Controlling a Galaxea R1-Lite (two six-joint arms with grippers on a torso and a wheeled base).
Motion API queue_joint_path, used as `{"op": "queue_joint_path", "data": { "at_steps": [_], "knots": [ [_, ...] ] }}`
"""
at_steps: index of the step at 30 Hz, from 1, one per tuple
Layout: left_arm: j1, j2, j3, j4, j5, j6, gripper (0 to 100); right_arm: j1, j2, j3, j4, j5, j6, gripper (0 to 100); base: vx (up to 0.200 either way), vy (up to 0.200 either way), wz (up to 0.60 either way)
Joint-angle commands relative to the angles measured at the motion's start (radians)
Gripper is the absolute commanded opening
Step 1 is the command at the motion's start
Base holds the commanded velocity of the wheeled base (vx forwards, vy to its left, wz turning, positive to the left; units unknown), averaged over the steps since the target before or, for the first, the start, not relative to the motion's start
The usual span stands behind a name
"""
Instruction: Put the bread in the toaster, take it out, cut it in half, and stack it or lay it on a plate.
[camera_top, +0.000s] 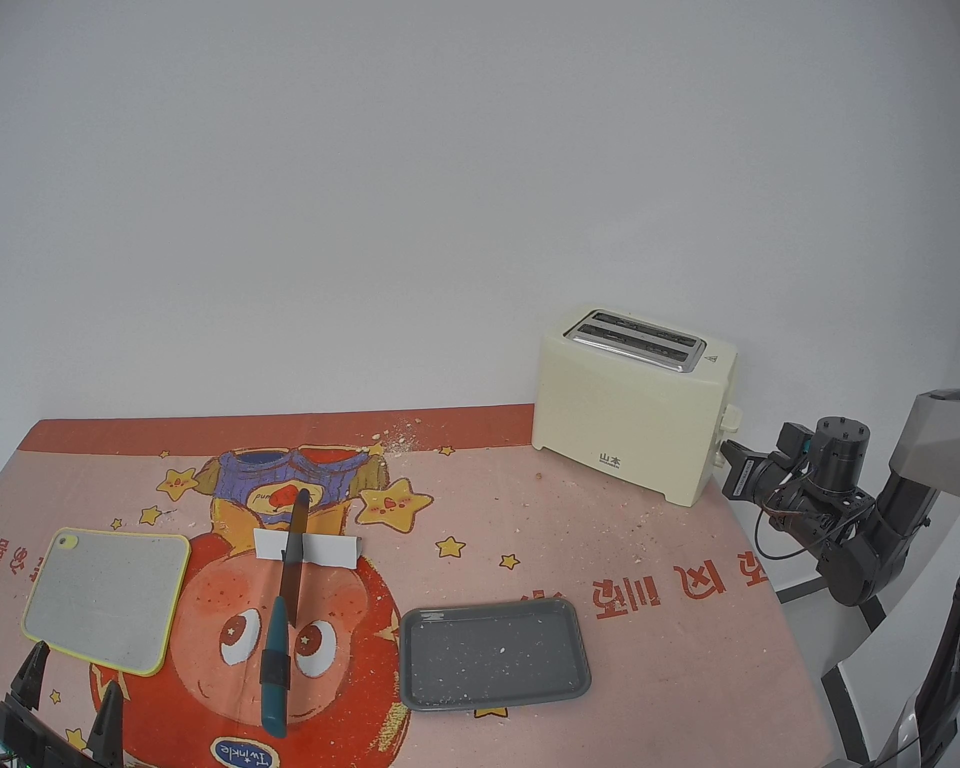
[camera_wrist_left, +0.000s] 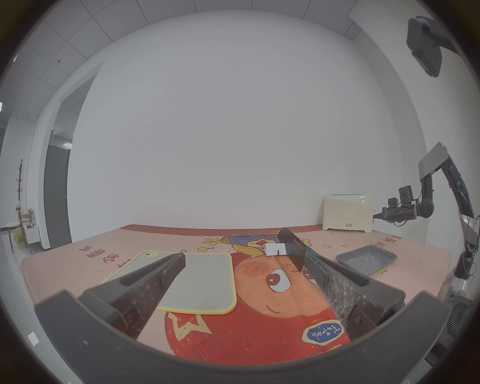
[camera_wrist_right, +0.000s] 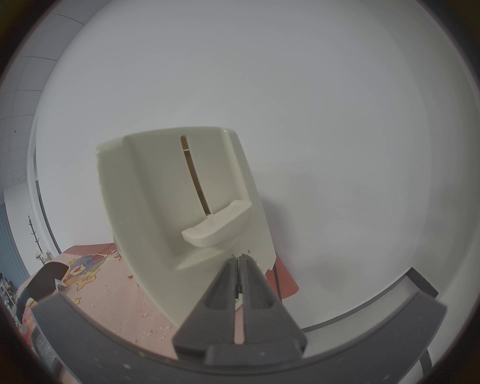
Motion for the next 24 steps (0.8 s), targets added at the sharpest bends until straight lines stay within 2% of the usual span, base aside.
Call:
{"op": "queue_joint_path", "data": {
  "at_steps": [1, 18, 24],
  "knots": [
    [0.0, -0.004, 0.018, 0.0, 0.0, 0.0, 100, 0.006, -0.036, 0.011, 0.002, 0.0, -0.001, 0, 0.0, 0.0, 0.0],
    [0.0, -0.004, 0.018, 0.0, 0.0, 0.0, 100, 0.017, -0.069, 0.02, 0.048, 0.003, 0.004, 0, 0.0, 0.0, 0.0],
    [0.0, -0.005, 0.018, 0.0, 0.0, 0.0, 100, 0.012, -0.069, 0.015, 0.051, 0.007, 0.042, 0, 0.0, 0.0, 0.0]
  ]
}}
